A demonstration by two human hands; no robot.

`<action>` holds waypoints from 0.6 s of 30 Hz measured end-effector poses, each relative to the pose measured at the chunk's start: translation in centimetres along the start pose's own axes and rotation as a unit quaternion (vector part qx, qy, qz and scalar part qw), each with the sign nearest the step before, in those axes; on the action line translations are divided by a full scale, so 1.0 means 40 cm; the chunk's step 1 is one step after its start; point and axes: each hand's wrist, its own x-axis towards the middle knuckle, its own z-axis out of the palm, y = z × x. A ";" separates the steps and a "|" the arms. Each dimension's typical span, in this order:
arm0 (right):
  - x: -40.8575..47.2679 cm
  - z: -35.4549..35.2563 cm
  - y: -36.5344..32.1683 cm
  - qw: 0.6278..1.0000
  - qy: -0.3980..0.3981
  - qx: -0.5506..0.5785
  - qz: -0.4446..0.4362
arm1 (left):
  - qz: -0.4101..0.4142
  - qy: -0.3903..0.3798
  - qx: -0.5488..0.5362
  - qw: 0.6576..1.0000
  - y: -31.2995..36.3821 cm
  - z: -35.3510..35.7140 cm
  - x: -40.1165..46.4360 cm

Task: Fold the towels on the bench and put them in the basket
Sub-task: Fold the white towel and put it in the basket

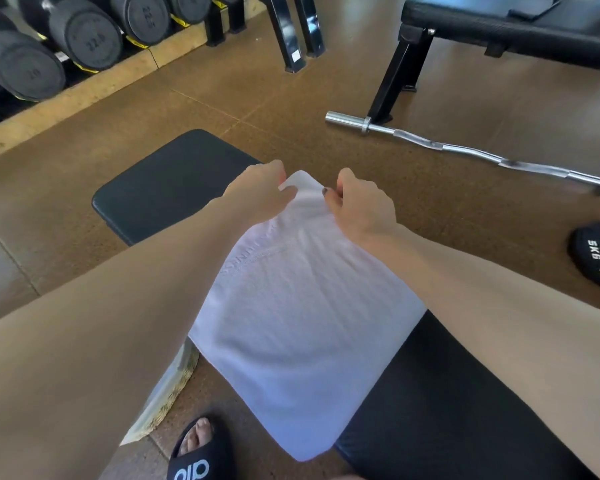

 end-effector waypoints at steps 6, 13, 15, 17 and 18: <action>-0.001 -0.012 0.024 0.999 -0.013 -0.025 0.014 | -0.035 0.054 -0.041 0.997 0.008 0.040 0.029; -0.005 -0.024 0.036 0.997 -0.029 -0.073 0.028 | -0.030 0.085 0.043 0.995 0.009 0.065 0.023; -0.011 -0.033 0.045 0.994 -0.044 -0.089 0.041 | -0.027 0.097 0.061 0.993 0.012 0.080 0.016; -0.021 -0.046 0.061 0.993 -0.058 -0.091 0.049 | -0.021 0.107 0.063 0.992 0.018 0.088 0.008; -0.027 -0.052 0.071 0.993 -0.063 -0.089 0.052 | -0.016 0.111 0.057 0.992 0.020 0.086 0.003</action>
